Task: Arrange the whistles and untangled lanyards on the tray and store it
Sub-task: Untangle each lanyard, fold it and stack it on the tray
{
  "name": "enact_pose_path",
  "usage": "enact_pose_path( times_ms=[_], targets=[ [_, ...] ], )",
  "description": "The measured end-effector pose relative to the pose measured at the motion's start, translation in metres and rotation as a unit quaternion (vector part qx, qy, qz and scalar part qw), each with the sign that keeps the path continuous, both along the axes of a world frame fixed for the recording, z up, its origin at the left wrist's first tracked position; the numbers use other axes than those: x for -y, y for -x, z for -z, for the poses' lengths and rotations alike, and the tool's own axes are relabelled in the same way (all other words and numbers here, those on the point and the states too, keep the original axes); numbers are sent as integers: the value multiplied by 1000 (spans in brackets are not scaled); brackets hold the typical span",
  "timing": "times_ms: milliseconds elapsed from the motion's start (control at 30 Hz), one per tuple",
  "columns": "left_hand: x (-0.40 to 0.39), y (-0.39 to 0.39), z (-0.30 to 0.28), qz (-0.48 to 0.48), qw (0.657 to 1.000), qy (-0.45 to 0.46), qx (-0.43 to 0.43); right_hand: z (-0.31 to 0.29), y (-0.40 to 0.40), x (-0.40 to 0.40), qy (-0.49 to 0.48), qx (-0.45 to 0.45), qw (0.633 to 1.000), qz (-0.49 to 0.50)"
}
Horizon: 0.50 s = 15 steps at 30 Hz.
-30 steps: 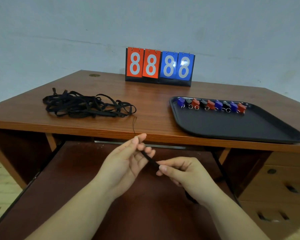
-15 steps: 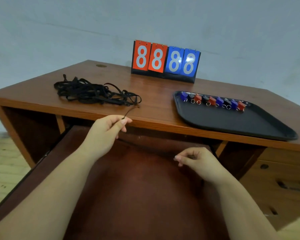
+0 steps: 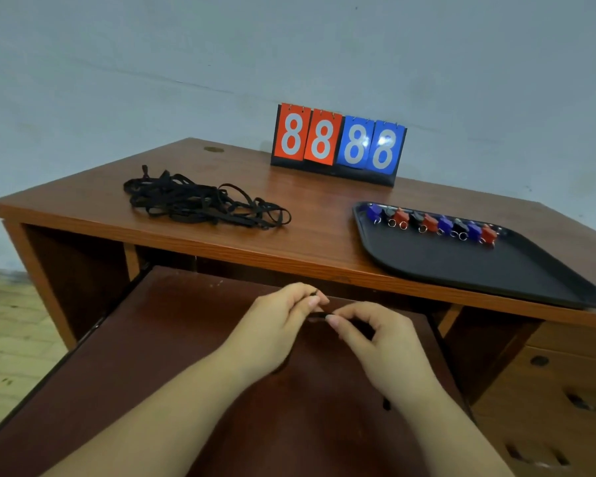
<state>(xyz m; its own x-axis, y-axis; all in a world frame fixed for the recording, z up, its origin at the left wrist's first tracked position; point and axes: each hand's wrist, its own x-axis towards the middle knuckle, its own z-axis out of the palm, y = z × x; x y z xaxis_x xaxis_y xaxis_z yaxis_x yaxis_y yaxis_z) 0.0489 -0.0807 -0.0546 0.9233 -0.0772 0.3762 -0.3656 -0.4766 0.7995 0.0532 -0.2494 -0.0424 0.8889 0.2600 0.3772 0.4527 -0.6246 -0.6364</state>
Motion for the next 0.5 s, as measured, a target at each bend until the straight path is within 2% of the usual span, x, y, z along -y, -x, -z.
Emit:
enact_pose_path(
  times_ms=[133,233,333,500],
  targets=[
    [3,-2,4,-1,999,1,-39,3,1,-6,35,65,997,-6],
    [3,-6,7,-17,997,34,-62,6,0,-6,49,62,997,-25],
    [-2,-10,9,-29,996,54,-70,6,-5,1,41,19,998,-39],
    [-22,-17,8,-77,993,45,-81,2,-11,23,18,-106,994,-25]
  ],
)
